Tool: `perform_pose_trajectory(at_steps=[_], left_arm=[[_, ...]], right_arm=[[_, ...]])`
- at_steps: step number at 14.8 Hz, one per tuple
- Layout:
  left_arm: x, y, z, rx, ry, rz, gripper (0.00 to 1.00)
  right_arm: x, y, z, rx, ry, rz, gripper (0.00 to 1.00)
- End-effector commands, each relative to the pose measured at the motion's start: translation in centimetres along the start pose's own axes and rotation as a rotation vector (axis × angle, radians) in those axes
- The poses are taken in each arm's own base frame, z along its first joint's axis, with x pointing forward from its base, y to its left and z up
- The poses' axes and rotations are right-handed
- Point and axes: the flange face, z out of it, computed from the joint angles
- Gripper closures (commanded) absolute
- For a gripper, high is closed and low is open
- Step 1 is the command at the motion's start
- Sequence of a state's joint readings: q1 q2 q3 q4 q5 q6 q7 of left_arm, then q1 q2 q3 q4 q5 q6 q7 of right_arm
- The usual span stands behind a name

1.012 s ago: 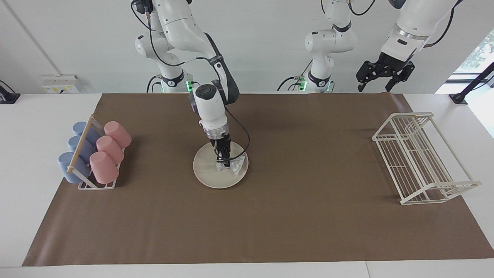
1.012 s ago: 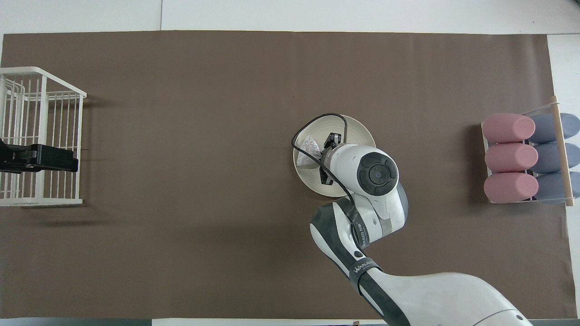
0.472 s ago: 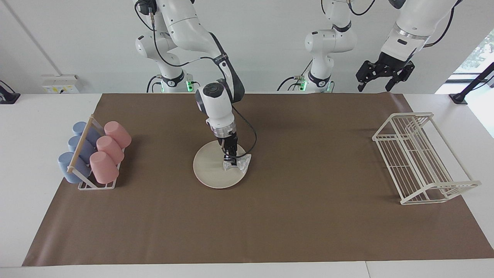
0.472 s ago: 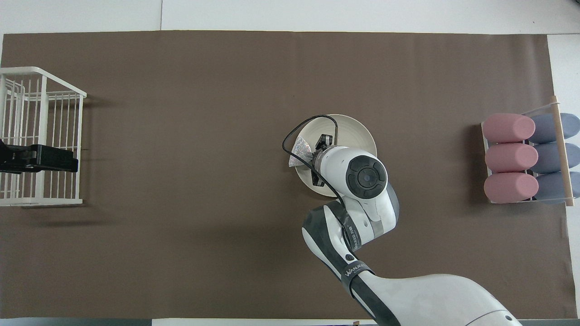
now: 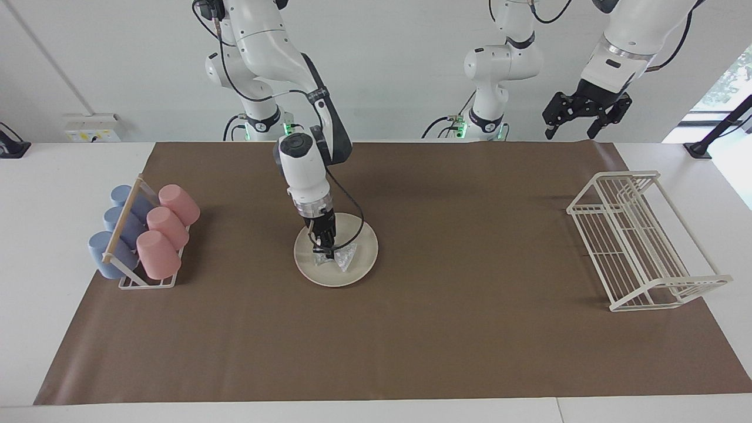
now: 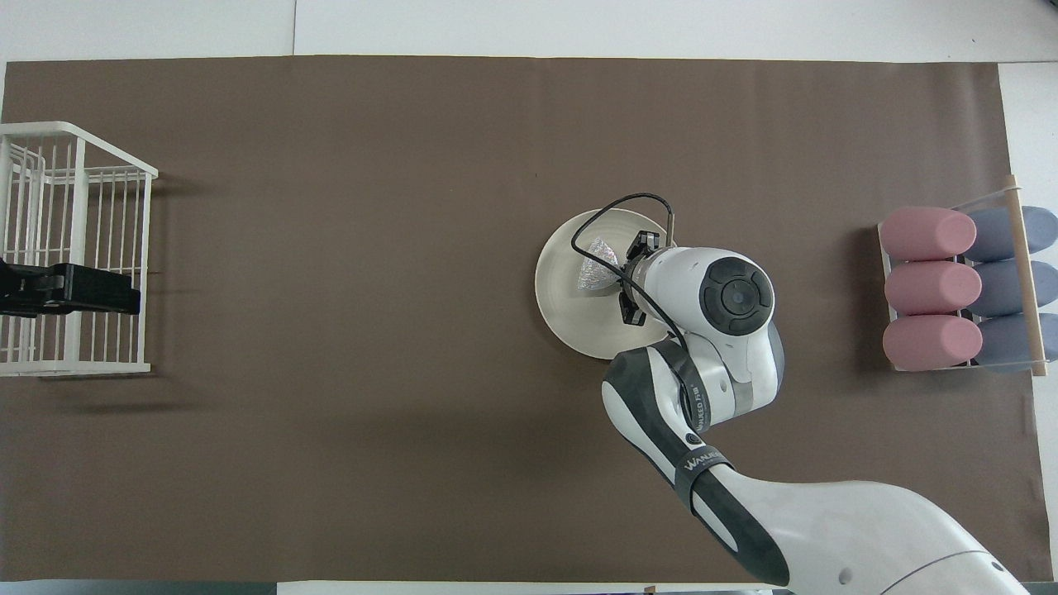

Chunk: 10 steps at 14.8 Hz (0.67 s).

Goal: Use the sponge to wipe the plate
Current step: 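Keep rubbing the sponge in circles over the plate with the right gripper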

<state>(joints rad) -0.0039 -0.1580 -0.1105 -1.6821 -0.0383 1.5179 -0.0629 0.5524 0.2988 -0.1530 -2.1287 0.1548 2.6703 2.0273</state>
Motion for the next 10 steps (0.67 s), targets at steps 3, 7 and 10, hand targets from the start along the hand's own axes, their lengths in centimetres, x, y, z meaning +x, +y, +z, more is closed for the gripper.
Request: perform_pose_trajectory(at_steps=[3, 7, 10], left_arm=[[-0.9, -0.5, -0.3, -0.008, -0.002, -0.022, 0.00], [-0.9, -0.7, -0.2, -0.008, -0.005, -0.019, 0.00], [-0.9, -0.8, 0.0, -0.010, -0.006, -0.025, 0.00]], right_arm=[[2.2, 1.8, 3.0, -0.078, 0.057, -0.027, 1.00], [0.2, 0.1, -0.2, -0.153, 0.070, -0.030, 1.00], [-1.6, -0.6, -7.7, -0.140, 0.026, 0.011, 1.00]])
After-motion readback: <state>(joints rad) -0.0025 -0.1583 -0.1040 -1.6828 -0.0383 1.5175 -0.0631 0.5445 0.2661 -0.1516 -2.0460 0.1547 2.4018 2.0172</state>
